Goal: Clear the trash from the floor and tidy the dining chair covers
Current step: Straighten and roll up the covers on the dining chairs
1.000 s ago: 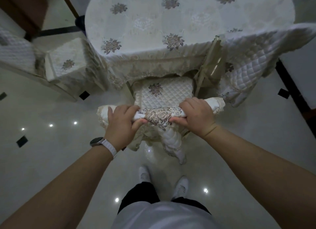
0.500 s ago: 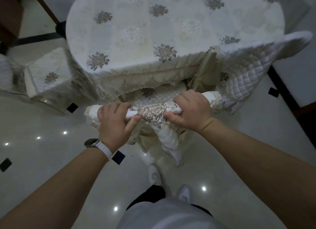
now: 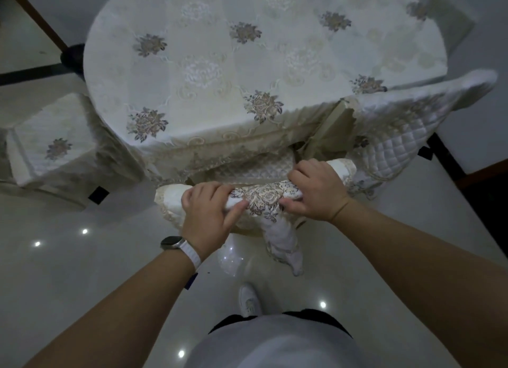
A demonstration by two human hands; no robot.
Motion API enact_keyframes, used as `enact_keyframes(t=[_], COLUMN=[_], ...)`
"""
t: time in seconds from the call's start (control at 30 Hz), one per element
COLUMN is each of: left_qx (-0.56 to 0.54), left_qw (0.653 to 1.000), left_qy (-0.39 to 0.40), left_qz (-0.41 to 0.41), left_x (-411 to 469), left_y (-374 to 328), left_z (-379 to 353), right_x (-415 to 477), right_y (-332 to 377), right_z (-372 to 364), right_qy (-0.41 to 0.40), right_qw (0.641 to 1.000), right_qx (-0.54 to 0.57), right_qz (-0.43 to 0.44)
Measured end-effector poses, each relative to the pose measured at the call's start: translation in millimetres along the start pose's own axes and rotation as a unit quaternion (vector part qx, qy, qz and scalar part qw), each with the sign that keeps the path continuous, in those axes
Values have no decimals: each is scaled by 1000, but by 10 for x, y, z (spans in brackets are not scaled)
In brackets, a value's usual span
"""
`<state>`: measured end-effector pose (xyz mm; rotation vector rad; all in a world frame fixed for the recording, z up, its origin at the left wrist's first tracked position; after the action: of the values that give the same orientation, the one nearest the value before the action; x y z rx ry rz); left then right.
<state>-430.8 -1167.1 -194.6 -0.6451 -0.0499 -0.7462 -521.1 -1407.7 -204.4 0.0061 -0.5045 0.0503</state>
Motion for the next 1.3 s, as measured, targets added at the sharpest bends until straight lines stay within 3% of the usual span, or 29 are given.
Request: enact_keyframes(t=[0.7,1.3], left_qx=[43,49], left_qw=[995,996], left_qy=[39,17], left_qz=[80,70], left_x=[820,1279], left_y=[-33,117], left_z=[-233,-297], right_x=[663,1057], right_y=[-789,-1067], right_z=[-374,-567], right_qy=[-50,-56], right_qw=[995,993], right_qx=[69,83], right_qz=[42,65])
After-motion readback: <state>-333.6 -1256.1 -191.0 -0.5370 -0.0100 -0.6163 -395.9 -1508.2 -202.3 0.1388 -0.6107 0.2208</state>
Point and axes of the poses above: each hand's wrist, its own x-axis towards the middle knuckle, its own z-axis out of the back of the hand, y = z × x, the point moved 2 cm from there along x, towards the middle knuckle, and after that the axes turned 7 degrees about -x, right-handed, at the moved point
